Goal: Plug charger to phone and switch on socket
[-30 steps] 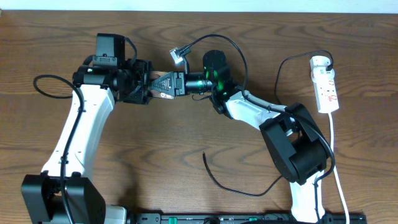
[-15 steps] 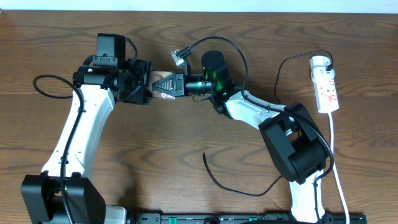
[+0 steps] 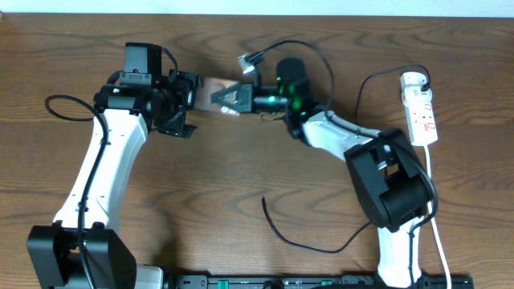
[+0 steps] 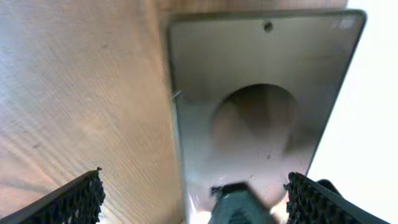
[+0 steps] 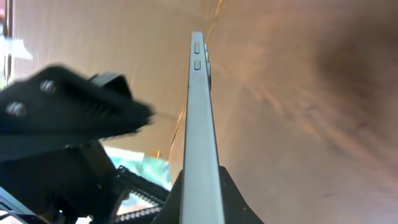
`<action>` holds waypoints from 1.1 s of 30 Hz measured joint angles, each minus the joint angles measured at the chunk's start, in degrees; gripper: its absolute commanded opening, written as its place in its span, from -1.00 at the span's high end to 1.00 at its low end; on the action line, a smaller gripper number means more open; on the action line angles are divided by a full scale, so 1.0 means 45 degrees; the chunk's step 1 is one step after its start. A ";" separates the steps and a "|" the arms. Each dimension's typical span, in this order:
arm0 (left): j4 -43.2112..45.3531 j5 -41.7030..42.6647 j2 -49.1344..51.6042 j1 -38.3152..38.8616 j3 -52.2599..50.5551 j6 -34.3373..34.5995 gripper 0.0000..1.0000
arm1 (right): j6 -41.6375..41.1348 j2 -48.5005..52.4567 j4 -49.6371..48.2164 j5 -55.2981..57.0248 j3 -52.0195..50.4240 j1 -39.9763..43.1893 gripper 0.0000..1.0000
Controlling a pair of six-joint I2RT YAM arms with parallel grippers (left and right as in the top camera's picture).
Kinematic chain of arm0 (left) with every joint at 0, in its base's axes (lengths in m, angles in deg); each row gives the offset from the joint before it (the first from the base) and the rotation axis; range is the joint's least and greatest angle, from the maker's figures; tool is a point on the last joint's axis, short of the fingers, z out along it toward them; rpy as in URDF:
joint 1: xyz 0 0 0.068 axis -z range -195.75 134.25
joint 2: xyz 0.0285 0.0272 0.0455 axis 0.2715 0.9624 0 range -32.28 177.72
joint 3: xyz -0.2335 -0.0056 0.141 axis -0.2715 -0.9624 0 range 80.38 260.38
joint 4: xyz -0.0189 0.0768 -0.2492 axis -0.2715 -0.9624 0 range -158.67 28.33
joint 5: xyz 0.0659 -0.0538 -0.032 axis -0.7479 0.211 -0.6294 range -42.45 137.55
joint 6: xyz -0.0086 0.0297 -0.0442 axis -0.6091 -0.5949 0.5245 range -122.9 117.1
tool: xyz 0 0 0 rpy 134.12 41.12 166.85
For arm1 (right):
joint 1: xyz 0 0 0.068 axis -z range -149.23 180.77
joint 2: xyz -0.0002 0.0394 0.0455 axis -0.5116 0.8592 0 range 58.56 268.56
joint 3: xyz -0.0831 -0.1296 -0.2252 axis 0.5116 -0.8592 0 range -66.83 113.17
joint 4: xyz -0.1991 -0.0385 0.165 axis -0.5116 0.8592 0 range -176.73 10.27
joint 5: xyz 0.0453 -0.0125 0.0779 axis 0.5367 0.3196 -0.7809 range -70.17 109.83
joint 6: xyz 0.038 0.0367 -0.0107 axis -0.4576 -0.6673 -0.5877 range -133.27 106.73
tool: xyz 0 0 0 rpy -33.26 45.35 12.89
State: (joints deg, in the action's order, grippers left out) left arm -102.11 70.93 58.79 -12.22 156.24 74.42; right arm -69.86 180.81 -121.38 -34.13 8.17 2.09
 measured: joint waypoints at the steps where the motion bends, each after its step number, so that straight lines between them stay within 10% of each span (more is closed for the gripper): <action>1: 0.0199 0.0262 0.0000 -0.0083 0.0000 -0.0291 -0.81 | 0.0000 0.0000 0.0000 0.0053 0.0000 0.0204 0.98; 17: 0.7465 0.3468 -0.0015 -0.1350 -0.0194 -0.7805 -0.82 | -0.5144 0.0015 -0.0452 0.2744 0.0000 0.2307 0.97; 33: 1.7753 0.3968 -0.0039 -0.1472 -0.5663 -0.3230 -0.82 | -0.8908 0.0039 -0.3614 0.2992 -0.0010 0.2191 0.97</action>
State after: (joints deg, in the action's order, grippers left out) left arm -22.22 88.79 58.61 -18.84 130.75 59.88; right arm -109.95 180.99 -137.64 -20.66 8.13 11.94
